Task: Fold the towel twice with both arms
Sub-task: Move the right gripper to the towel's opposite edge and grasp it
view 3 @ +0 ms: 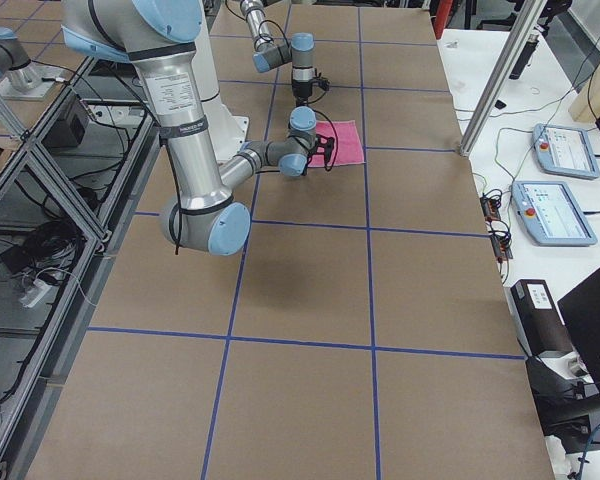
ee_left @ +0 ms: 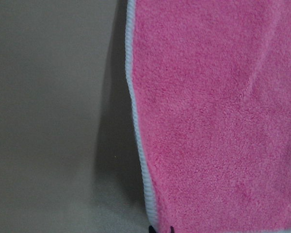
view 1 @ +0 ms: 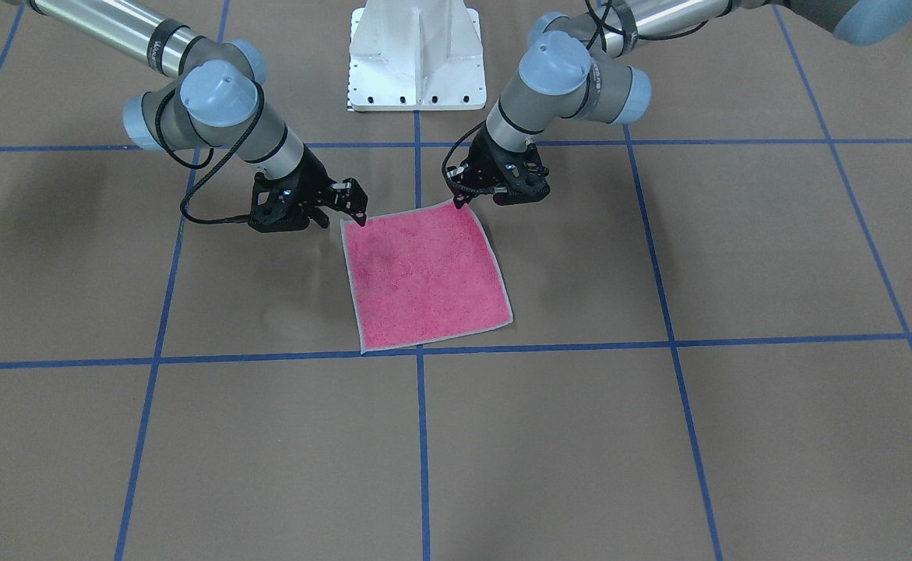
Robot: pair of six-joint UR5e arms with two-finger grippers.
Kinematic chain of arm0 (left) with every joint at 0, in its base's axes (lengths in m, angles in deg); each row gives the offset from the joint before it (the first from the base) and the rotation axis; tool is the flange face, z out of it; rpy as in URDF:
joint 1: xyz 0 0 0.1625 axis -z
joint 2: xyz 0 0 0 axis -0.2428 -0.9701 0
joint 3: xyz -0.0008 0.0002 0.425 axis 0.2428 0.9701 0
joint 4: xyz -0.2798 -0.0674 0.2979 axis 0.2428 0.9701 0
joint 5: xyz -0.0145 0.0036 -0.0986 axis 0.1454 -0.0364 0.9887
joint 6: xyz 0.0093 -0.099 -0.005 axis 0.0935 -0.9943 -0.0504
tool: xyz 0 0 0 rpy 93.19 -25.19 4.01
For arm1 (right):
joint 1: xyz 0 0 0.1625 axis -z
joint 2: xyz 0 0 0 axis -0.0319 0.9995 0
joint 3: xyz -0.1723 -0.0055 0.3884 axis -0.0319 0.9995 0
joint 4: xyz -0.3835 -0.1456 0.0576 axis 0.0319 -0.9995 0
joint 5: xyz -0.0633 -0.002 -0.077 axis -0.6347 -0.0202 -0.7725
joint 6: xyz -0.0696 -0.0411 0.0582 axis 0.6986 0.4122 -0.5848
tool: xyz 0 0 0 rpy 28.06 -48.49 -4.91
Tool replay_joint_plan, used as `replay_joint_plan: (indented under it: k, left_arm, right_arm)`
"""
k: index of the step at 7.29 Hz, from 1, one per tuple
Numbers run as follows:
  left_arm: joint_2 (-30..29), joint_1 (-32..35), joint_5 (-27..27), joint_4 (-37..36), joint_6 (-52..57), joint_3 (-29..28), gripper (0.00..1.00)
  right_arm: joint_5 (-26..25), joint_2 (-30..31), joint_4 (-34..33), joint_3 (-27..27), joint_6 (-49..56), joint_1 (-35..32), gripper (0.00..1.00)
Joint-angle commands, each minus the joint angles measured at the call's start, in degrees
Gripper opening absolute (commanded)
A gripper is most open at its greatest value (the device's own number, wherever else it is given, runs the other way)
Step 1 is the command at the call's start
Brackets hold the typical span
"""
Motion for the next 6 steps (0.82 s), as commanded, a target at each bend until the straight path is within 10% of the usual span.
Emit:
replay_joint_plan:
  k: [1, 6]
  left_arm:
    - [0.0, 0.0, 0.0, 0.0, 0.0, -0.1, 0.00]
    - [0.0, 0.0, 0.0, 0.1, 0.0, -0.1, 0.00]
  right_arm:
    - [0.0, -0.4, -0.1, 0.0, 0.0, 0.0, 0.76]
    - [0.0, -0.4, -0.1, 0.3, 0.0, 0.4, 0.59]
